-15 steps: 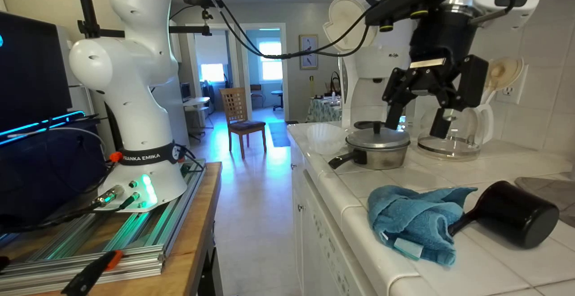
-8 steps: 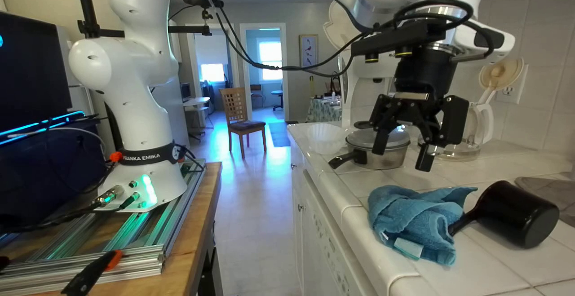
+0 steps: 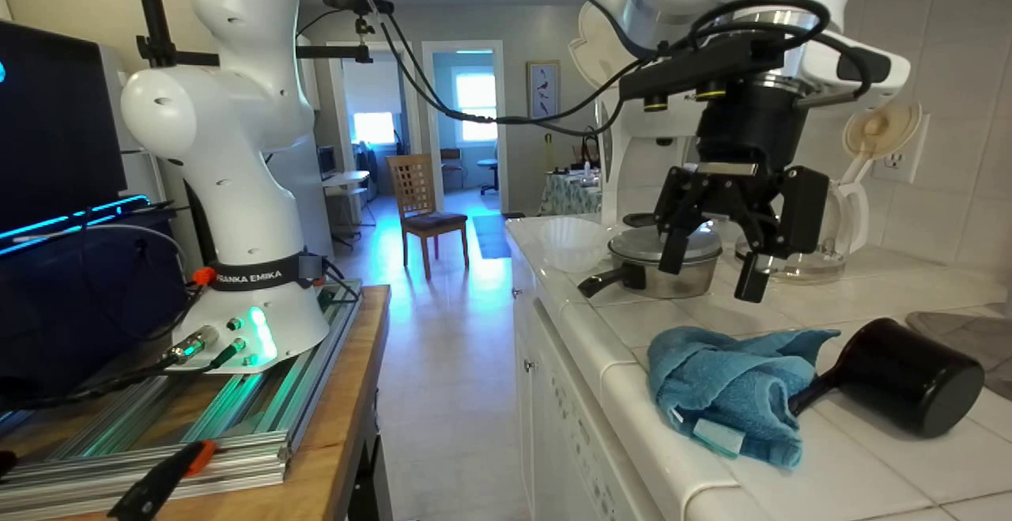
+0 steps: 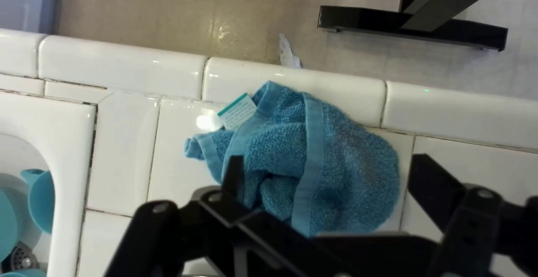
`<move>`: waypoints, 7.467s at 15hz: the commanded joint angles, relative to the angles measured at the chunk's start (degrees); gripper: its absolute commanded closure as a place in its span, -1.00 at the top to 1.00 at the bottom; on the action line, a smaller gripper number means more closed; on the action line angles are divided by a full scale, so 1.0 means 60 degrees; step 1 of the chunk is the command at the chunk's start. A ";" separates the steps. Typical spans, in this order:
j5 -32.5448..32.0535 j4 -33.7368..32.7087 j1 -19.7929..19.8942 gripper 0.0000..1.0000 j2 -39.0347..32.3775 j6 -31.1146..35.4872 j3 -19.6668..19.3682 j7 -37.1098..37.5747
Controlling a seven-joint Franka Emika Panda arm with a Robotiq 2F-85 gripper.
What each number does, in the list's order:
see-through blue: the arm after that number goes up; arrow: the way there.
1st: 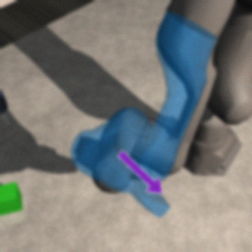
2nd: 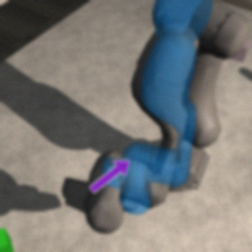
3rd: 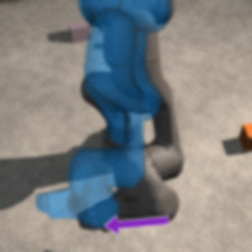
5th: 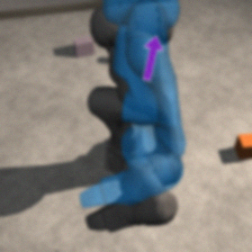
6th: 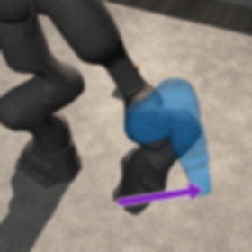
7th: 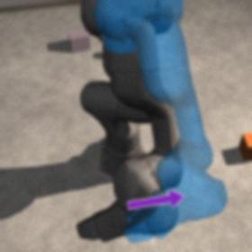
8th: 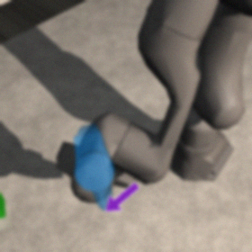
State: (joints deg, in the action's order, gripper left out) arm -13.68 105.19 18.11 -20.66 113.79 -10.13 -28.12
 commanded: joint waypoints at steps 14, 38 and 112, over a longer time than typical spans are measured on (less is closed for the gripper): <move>-0.2234 0.1017 -0.0287 -0.95 -0.1053 0.3810 -0.0736 0.1432; -0.1143 -0.1073 -0.0263 -0.98 -0.2257 0.3067 0.0295 0.0374; -0.1432 -0.2524 0.0092 -0.98 -0.3058 -0.0197 -0.0389 -0.0328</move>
State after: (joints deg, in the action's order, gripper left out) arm -19.18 89.61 18.66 -39.12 110.19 -10.95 -33.15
